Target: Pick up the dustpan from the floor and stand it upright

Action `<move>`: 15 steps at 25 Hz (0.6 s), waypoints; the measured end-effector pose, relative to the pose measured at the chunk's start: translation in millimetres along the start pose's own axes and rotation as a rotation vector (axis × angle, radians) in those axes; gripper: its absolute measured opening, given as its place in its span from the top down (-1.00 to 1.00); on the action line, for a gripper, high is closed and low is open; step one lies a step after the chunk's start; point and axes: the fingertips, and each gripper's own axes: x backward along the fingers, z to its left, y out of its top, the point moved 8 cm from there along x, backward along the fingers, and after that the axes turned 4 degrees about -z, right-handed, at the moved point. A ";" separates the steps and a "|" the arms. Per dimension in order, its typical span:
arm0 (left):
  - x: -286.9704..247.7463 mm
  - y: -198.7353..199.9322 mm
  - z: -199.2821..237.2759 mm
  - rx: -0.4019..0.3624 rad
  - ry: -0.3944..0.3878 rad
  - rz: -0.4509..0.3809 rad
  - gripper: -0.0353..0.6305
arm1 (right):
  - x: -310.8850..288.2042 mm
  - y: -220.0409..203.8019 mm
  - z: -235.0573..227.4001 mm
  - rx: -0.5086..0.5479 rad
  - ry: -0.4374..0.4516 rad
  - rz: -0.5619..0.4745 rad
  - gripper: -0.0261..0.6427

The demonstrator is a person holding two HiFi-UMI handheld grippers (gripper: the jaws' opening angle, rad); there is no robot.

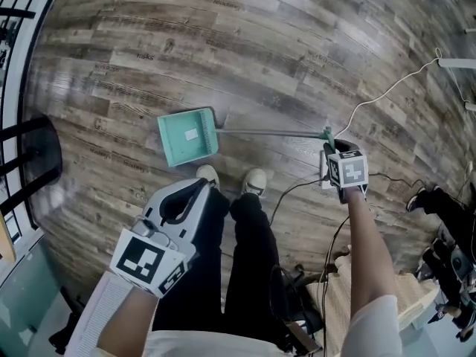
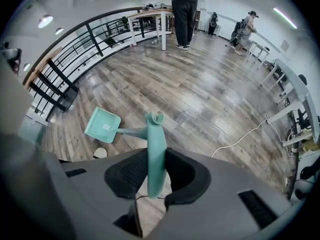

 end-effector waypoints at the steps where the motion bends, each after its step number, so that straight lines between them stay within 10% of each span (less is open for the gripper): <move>1: 4.2 3.6 -3.5 0.001 0.001 -0.005 0.82 | 7.6 0.8 0.8 0.001 -0.001 -0.001 0.59; 15: 37.2 41.0 -38.7 -0.006 0.001 -0.065 0.82 | 83.0 5.5 18.5 -0.027 -0.045 0.029 0.55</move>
